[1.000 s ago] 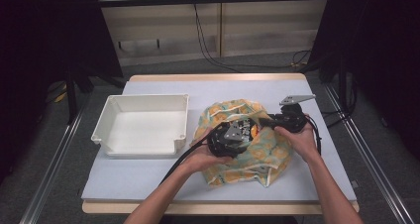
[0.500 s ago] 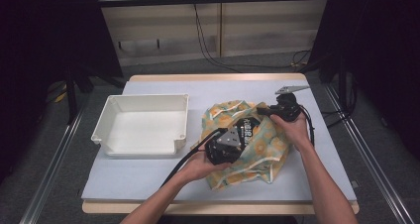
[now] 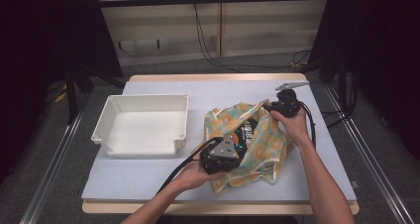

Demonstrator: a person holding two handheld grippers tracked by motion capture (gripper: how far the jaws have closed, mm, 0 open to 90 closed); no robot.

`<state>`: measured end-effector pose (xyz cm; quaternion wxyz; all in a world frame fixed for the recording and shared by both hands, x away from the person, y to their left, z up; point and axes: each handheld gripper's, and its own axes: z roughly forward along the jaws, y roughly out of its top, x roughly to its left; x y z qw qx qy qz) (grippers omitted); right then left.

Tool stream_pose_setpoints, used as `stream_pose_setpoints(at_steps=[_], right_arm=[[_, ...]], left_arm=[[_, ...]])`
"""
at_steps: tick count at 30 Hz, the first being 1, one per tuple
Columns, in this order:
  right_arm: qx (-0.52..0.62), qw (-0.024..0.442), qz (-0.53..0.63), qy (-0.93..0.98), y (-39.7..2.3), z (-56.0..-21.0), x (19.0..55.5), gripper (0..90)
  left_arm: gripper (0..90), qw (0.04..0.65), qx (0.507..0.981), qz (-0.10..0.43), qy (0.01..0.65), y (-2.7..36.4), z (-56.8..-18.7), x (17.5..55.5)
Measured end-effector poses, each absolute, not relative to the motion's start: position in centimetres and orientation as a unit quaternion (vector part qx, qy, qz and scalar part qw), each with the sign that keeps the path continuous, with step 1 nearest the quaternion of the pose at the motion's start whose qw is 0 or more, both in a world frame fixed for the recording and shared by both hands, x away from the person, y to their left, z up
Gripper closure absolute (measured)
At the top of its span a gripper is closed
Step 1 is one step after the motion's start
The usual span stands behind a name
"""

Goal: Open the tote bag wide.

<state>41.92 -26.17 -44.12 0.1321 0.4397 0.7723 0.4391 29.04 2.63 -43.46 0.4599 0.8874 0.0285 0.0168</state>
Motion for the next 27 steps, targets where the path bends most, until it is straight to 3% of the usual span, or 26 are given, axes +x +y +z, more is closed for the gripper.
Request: stream_pose_setpoints(at_steps=[1,2,4,8,11,14,16,18,20,21,23,27], right_arm=[[0.44,0.132,0.439,0.772,-26.2,-44.1,41.9,71.0],[0.431,0.133,0.444,0.774,-26.0,-43.4,41.1,61.5],[0.426,0.137,0.449,0.773,-26.1,-42.7,40.3,53.1],[0.418,0.142,0.456,0.773,-26.4,-41.3,38.4,44.5],[0.407,0.154,0.456,0.776,-26.3,-40.1,37.1,43.9],[0.394,0.154,0.473,0.773,-26.0,-38.9,36.2,53.1],[0.374,0.143,0.483,0.779,-25.7,-38.6,35.8,65.0],[0.359,0.134,0.478,0.791,-24.8,-38.7,35.8,67.6],[0.353,0.128,0.475,0.796,-24.3,-39.0,35.9,67.0],[0.347,0.124,0.462,0.807,-23.2,-39.5,36.6,59.6],[0.344,0.119,0.458,0.811,-22.5,-40.1,37.5,53.9],[0.347,0.12,0.433,0.823,-21.2,-41.5,39.0,48.6]], left_arm=[[90.0,0.46,0.887,0.017,0.029,2.6,-43.5,29.0],[90.0,0.458,0.888,0.021,0.032,2.8,-43.6,29.2],[90.0,0.46,0.887,0.021,0.041,2.9,-43.9,29.4],[90.0,0.465,0.883,0.018,0.056,3.2,-44.1,29.9],[90.0,0.469,0.881,0.013,0.064,3.4,-44.3,30.1],[90.0,0.469,0.88,0.016,0.068,3.4,-44.3,30.1],[90.0,0.474,0.878,0.013,0.067,3.5,-44.2,30.1],[90.0,0.478,0.875,0.011,0.068,3.4,-44.1,30.0],[90.0,0.48,0.875,0.014,0.066,3.3,-44.0,29.9],[90.0,0.478,0.876,0.015,0.06,3.3,-43.9,29.8],[90.0,0.474,0.879,0.017,0.05,3.1,-43.8,29.4],[90.0,0.476,0.878,0.02,0.045,3.0,-43.8,28.6]])
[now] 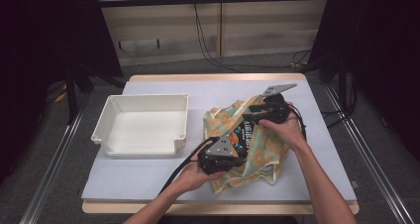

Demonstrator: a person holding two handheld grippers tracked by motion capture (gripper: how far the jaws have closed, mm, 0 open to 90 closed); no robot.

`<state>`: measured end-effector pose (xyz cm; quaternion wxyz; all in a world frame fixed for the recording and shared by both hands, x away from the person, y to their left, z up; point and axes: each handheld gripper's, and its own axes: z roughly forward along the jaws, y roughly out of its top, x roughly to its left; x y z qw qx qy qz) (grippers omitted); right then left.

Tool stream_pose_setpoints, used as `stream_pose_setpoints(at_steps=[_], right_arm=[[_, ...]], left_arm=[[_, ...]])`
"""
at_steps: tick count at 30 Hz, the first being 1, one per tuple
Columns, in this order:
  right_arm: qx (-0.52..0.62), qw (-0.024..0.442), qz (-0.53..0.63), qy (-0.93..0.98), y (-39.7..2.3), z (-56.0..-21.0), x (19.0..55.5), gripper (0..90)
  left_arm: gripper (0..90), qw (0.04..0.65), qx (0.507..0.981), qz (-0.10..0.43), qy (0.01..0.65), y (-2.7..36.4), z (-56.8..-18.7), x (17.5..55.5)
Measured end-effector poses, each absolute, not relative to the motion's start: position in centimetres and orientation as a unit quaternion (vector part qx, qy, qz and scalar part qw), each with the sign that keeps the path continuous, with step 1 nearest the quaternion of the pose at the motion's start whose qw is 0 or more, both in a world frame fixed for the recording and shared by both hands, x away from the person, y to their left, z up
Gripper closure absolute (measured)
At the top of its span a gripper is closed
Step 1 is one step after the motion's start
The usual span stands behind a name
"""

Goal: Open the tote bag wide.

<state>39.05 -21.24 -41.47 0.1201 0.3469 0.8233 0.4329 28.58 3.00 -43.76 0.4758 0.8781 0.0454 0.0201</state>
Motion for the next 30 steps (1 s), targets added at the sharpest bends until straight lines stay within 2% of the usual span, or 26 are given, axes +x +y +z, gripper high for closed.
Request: stream_pose_setpoints(at_steps=[1,3,6,7,8,15,20,22,24,25,26,27,30], right_arm=[[0.351,0.125,0.421,0.827,-21.1,-41.9,39.4,47.4],[0.372,0.112,0.401,0.83,-21.4,-43.6,40.4,55.5],[0.383,0.098,0.403,0.825,-22.2,-44.3,41.1,79.2],[0.383,0.098,0.403,0.825,-22.2,-44.3,41.1,79.2],[0.384,0.106,0.402,0.824,-22.4,-44.5,41.4,89.4],[0.444,0.133,0.39,0.796,-24.4,-45.3,42.9,90.0],[0.461,0.131,0.376,0.793,-25.2,-46.4,43.2,90.0],[0.459,0.119,0.392,0.788,-25.4,-46.5,42.8,86.6],[0.452,0.115,0.406,0.786,-25.5,-46.0,42.1,69.2],[0.448,0.119,0.413,0.784,-25.5,-45.7,41.7,63.2],[0.448,0.119,0.413,0.784,-25.5,-45.7,41.7,63.2],[0.443,0.118,0.417,0.785,-25.5,-45.2,41.2,58.2],[0.425,0.113,0.442,0.782,-25.8,-43.3,38.9,45.3]], left_arm=[[90.0,0.472,0.88,0.022,0.037,3.0,-43.8,28.3],[90.0,0.466,0.884,0.022,0.028,3.2,-44.0,27.5],[90.0,0.458,0.888,0.023,0.017,3.1,-44.3,27.2],[90.0,0.458,0.888,0.023,0.017,3.1,-44.3,27.2],[90.0,0.452,0.892,0.023,0.011,3.0,-44.5,27.1],[90.0,0.426,0.904,0.026,-0.006,3.4,-45.4,26.7],[90.0,0.433,0.901,0.019,0.009,3.7,-45.9,27.1],[90.0,0.439,0.898,0.019,0.016,3.8,-45.8,27.2],[86.4,0.449,0.893,0.013,0.028,3.9,-45.5,27.4],[84.7,0.457,0.889,0.016,0.033,4.0,-45.4,27.4],[80.6,0.457,0.889,0.016,0.033,4.0,-45.4,27.4],[80.6,0.461,0.886,0.02,0.041,4.0,-45.2,27.6],[69.4,0.477,0.876,0.018,0.063,4.2,-44.5,27.9]])
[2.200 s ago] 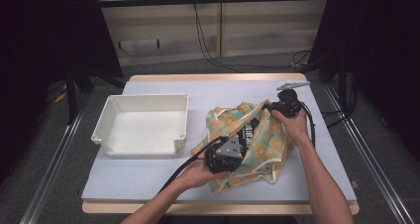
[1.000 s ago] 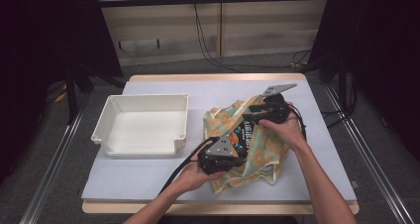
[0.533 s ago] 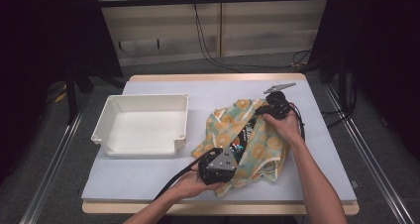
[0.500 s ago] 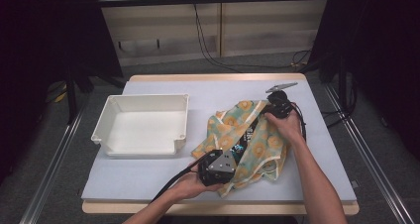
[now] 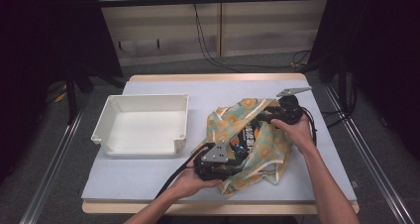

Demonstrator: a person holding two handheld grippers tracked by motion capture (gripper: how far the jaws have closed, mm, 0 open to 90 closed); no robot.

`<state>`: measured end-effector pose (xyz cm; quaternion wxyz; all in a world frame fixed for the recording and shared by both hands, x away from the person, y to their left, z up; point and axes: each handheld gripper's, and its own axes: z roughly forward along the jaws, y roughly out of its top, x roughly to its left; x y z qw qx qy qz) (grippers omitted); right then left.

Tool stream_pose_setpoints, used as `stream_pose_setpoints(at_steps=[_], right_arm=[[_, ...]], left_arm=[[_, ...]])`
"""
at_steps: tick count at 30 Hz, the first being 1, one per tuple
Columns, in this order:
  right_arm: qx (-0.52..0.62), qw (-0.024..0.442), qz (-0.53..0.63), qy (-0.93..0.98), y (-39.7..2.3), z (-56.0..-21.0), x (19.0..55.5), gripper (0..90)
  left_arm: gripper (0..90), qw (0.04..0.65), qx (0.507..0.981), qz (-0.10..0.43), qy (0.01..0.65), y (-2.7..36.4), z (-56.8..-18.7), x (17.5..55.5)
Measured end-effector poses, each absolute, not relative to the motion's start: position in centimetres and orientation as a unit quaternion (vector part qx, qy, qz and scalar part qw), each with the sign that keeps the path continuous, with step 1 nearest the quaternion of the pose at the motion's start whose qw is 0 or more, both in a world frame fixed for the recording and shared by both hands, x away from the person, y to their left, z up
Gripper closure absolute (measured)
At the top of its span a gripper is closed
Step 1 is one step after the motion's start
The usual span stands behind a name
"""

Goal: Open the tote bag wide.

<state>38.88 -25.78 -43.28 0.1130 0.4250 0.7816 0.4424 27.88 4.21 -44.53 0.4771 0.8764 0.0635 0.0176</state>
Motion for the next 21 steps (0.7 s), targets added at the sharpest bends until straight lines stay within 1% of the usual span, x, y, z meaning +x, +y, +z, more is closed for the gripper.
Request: stream_pose_setpoints(at_steps=[3,4,5,8,10,13,15,17,20,21], right_arm=[[0.418,0.109,0.445,0.784,-26.0,-42.6,37.4,39.0],[0.418,0.109,0.445,0.784,-26.0,-42.6,37.4,39.0],[0.411,0.114,0.45,0.785,-26.1,-42.3,36.1,35.9],[0.403,0.121,0.454,0.785,-25.9,-41.6,34.8,32.8],[0.403,0.128,0.458,0.781,-25.8,-41.0,33.8,29.6],[0.404,0.137,0.466,0.775,-25.7,-40.2,32.5,29.1],[0.402,0.143,0.461,0.778,-25.4,-39.9,31.7,30.7],[0.402,0.142,0.454,0.782,-25.2,-39.8,31.2,30.9],[0.408,0.141,0.44,0.788,-24.9,-40.7,30.9,30.4],[0.408,0.141,0.44,0.788,-24.9,-40.7,30.9,30.4]], left_arm=[[65.3,0.482,0.873,0.023,0.069,4.3,-44.2,28.0],[65.3,0.486,0.871,0.019,0.07,4.3,-44.1,28.1],[64.0,0.49,0.868,0.02,0.075,4.3,-43.9,28.3],[64.6,0.498,0.863,0.013,0.081,4.1,-43.8,28.7],[67.4,0.504,0.86,0.009,0.08,4.0,-43.6,29.1],[71.4,0.513,0.854,0.006,0.082,4.1,-43.0,29.5],[75.1,0.526,0.846,-0.001,0.089,4.2,-42.6,29.9],[76.9,0.526,0.845,0.003,0.097,4.1,-42.5,30.4],[76.1,0.523,0.844,0.009,0.119,4.1,-43.2,31.4],[73.7,0.523,0.844,0.009,0.119,4.1,-43.2,31.4]])
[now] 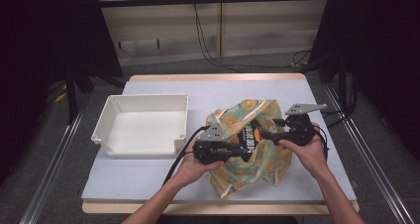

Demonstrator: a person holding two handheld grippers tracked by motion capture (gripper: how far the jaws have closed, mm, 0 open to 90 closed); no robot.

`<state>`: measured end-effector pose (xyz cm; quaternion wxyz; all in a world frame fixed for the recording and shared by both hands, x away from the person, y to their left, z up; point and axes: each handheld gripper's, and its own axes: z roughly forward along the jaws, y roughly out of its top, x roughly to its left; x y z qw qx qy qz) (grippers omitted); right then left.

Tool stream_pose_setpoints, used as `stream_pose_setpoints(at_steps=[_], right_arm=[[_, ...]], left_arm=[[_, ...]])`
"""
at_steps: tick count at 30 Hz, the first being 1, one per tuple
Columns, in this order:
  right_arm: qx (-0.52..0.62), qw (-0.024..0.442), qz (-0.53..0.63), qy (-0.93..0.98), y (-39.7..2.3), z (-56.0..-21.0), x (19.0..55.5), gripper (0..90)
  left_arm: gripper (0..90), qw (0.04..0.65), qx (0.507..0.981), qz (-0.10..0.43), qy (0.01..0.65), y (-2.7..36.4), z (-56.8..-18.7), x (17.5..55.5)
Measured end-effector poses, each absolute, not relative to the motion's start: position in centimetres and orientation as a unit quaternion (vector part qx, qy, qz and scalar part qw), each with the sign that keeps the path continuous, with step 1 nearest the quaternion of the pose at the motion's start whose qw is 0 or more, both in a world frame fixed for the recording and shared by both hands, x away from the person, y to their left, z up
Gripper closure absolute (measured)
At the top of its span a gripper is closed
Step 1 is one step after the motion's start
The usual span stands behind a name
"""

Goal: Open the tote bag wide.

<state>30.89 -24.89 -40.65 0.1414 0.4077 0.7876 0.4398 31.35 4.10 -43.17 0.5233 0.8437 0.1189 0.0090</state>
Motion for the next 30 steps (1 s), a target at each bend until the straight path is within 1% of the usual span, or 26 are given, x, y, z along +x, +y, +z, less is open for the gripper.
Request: stream_pose_setpoints(at_steps=[1,4,6,8,9,10,12,14,15,17,18,19,20,21,22,23,25,27,30], right_arm=[[0.42,0.144,0.43,0.786,-24.8,-41.7,31.0,28.6],[0.434,0.156,0.393,0.796,-24.2,-43.5,31.4,25.1],[0.445,0.153,0.384,0.794,-24.1,-44.5,31.7,22.7],[0.449,0.147,0.391,0.79,-24.1,-44.9,31.8,22.2],[0.453,0.145,0.393,0.787,-24.2,-45.2,31.9,22.0],[0.454,0.142,0.392,0.788,-24.2,-45.3,32.0,22.5],[0.455,0.138,0.387,0.79,-24.5,-45.2,31.5,26.9],[0.455,0.129,0.381,0.794,-24.6,-45.3,31.0,30.7],[0.455,0.129,0.381,0.794,-24.6,-45.3,31.0,30.7],[0.452,0.128,0.372,0.8,-24.9,-45.5,30.4,37.2],[0.453,0.123,0.371,0.801,-25.0,-45.5,30.2,42.0],[0.455,0.123,0.368,0.802,-25.5,-45.6,29.6,51.0],[0.455,0.123,0.368,0.802,-25.5,-45.6,29.6,51.0],[0.458,0.12,0.369,0.8,-25.7,-45.6,29.4,58.1],[0.462,0.116,0.371,0.797,-26.0,-45.7,29.1,67.2],[0.463,0.117,0.371,0.796,-26.5,-45.8,28.6,80.1],[0.464,0.113,0.372,0.796,-27.1,-45.9,28.2,87.4],[0.469,0.121,0.359,0.798,-27.7,-46.0,27.8,88.8],[0.475,0.118,0.353,0.797,-28.6,-46.3,27.4,89.5]], left_arm=[[69.7,0.513,0.848,0.015,0.135,4.0,-43.9,31.9],[62.2,0.502,0.852,0.021,0.147,4.0,-44.7,32.4],[57.4,0.496,0.855,0.024,0.149,3.9,-44.8,32.5],[53.3,0.502,0.851,0.021,0.153,3.9,-44.9,32.5],[53.3,0.501,0.851,0.023,0.153,3.9,-44.8,32.5],[50.9,0.499,0.853,0.026,0.153,3.9,-44.8,32.5],[47.4,0.497,0.854,0.026,0.153,3.8,-44.9,32.4],[45.6,0.494,0.856,0.032,0.15,3.8,-44.8,32.2],[44.9,0.494,0.856,0.032,0.15,3.8,-44.8,32.2],[43.6,0.493,0.856,0.035,0.15,3.7,-44.7,32.1],[43.4,0.496,0.854,0.033,0.151,3.7,-44.8,32.0],[42.4,0.495,0.855,0.037,0.148,3.7,-44.8,32.0],[41.8,0.495,0.855,0.037,0.148,3.7,-44.8,32.0],[41.8,0.494,0.855,0.036,0.15,3.7,-44.7,32.0],[41.6,0.494,0.855,0.037,0.151,3.7,-44.7,32.0],[41.0,0.492,0.856,0.04,0.153,3.8,-44.7,32.1],[40.6,0.494,0.854,0.041,0.158,3.9,-44.7,32.1],[40.2,0.493,0.854,0.042,0.162,4.1,-44.6,32.2],[40.3,0.492,0.854,0.043,0.164,4.2,-44.7,32.3]])
